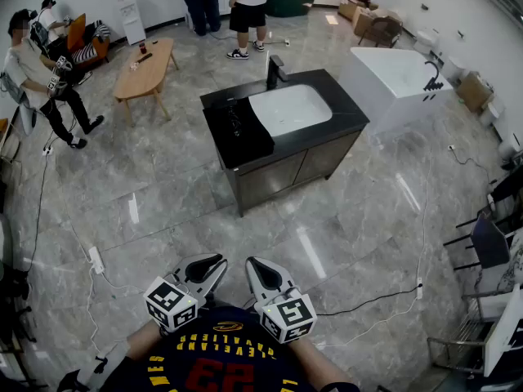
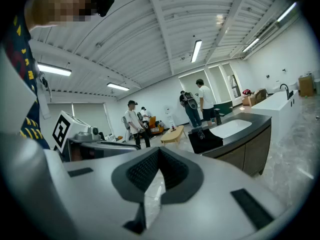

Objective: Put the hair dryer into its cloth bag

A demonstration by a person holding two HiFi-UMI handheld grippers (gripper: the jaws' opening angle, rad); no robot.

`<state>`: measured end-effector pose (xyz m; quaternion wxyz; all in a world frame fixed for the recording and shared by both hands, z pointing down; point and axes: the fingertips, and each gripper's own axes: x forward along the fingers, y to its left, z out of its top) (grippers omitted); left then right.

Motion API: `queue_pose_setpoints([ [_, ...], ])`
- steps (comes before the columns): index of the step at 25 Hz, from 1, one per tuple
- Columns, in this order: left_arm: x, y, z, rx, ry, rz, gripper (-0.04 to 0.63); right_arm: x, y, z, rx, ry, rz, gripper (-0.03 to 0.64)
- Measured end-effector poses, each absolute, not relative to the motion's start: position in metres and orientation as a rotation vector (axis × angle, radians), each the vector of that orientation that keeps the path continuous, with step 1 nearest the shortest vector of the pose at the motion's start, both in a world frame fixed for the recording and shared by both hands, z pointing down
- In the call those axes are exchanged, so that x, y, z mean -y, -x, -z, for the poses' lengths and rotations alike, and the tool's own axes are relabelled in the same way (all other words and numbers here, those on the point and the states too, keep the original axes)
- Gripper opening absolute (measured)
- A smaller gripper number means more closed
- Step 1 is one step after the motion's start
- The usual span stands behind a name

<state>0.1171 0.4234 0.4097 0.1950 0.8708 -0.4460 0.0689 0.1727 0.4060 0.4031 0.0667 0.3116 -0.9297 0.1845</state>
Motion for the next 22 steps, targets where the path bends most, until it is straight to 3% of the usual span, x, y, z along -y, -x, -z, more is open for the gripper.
queue_pose_setpoints([
  [22,-0.338,0.039,-0.407,1.094,-2.511,-0.152,0.052,-0.322,-0.032,-0.406,2.714,-1.187,-0.622,0.008],
])
